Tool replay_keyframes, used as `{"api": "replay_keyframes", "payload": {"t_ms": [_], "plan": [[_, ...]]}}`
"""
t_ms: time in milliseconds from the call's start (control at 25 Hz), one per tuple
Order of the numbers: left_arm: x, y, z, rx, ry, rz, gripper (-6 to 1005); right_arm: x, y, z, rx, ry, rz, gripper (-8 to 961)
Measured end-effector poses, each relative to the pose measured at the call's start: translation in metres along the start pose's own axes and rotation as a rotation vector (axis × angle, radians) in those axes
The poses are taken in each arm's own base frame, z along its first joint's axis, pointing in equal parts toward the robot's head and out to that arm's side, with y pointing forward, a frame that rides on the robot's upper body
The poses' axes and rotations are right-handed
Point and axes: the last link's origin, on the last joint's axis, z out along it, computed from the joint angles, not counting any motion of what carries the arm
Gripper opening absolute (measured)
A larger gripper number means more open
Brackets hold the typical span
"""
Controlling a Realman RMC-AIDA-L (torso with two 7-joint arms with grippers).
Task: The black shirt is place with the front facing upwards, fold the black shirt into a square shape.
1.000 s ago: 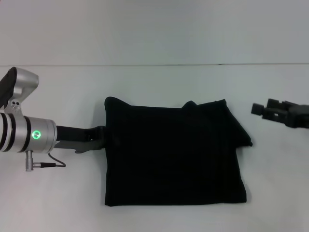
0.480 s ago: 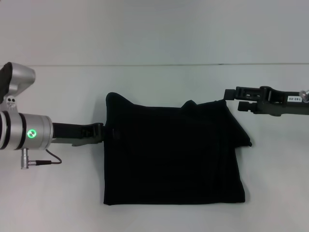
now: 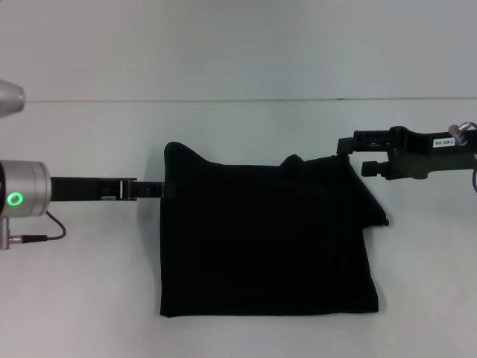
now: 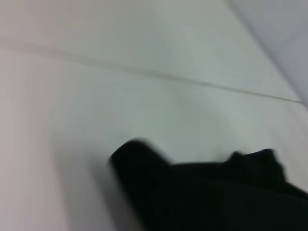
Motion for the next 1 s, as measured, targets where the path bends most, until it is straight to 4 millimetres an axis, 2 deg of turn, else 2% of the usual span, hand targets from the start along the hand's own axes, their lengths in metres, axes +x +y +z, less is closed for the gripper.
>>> {"api": "replay_keyframes", "payload": {"t_ms": [160,320,440,560,760,1000], "plan": [[0.0,0.01,-0.013,-0.049,0.054,0.238,746,-0.002,0.004,0.005,0.035,0.039,0.006,862],[-0.014,0.024,-0.025,-0.103,0.143,0.513,815,-0.006,0.007,0.006,0.054,0.047,0.013,858],[-0.027,0.034,-0.038,-0.172,0.248,0.65,866,-0.01,0.007,0.007,0.073,0.044,0.013,855],[-0.042,0.038,-0.045,-0.226,0.309,0.682,881,-0.013,0.008,0.01,0.1,0.047,0.014,852],[-0.067,0.041,-0.052,-0.291,0.337,0.681,877,-0.018,0.021,0.02,0.126,0.086,-0.015,847],[-0.079,0.046,-0.065,-0.358,0.369,0.679,877,-0.022,0.028,0.023,0.158,0.112,-0.022,841]]}}
